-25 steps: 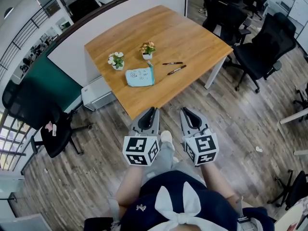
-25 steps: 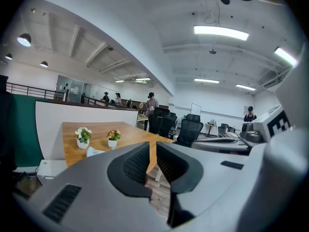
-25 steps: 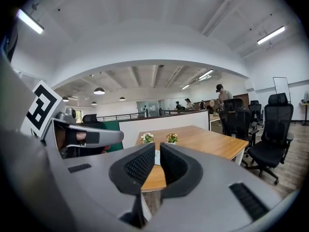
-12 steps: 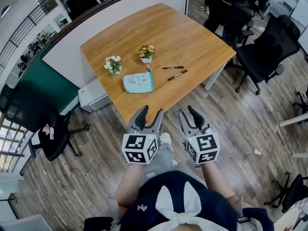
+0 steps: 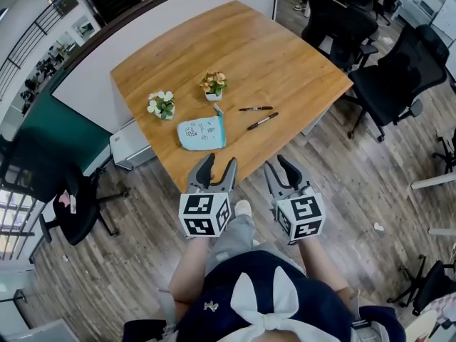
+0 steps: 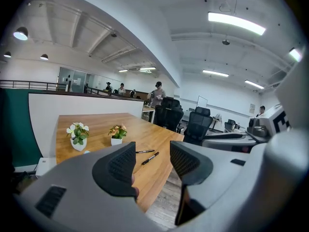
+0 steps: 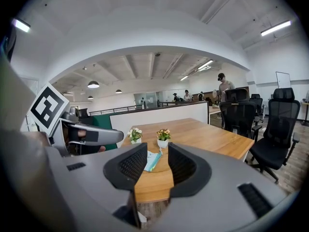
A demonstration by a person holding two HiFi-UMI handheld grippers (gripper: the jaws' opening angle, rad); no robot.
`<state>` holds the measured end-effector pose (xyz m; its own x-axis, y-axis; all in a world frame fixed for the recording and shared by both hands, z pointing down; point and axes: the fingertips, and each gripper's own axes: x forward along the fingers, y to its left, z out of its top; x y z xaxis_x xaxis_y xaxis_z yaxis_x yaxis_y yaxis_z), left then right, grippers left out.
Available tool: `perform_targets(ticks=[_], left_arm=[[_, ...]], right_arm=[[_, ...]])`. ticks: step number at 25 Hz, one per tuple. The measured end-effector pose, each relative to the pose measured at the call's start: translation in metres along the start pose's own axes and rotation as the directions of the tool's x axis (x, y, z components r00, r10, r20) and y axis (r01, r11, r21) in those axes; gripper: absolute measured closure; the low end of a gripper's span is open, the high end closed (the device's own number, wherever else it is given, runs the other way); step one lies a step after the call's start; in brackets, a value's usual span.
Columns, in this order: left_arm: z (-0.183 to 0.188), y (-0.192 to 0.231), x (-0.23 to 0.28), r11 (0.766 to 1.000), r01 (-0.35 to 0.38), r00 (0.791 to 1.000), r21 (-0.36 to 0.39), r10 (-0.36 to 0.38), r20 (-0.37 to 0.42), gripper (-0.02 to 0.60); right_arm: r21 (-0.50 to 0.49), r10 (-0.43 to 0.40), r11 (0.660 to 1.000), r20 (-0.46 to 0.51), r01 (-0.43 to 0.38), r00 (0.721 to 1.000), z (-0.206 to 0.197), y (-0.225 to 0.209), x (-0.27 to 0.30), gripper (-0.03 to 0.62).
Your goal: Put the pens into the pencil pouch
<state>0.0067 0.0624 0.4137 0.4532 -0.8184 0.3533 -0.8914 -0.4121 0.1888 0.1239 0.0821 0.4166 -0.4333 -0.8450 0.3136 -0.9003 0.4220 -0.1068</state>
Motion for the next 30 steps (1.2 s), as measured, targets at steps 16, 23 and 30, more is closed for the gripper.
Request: perform_targets(ticks=[16, 23, 30], left_arm=[[-0.006, 0.052, 0.079, 0.999, 0.002, 0.993, -0.046, -0.008, -0.121, 0.368], [-0.011, 0.075, 0.098, 0.997, -0.007, 0.988, -0.076, -0.005, -0.157, 0.368], [-0.018, 0.092, 0.106, 0.994, -0.027, 0.984, -0.103, 0.008, -0.178, 0.368]], right_arm=[[-0.013, -0.037, 0.999, -0.054, 0.037, 0.998, 0.011, -0.038, 0.075, 0.471], [-0.034, -0.049, 0.998, -0.057, 0.047, 0.997, 0.017, -0.041, 0.095, 0.473], [-0.042, -0.067, 0.997, -0.089, 0.064, 0.994, 0.01, -0.056, 0.101, 0.473]])
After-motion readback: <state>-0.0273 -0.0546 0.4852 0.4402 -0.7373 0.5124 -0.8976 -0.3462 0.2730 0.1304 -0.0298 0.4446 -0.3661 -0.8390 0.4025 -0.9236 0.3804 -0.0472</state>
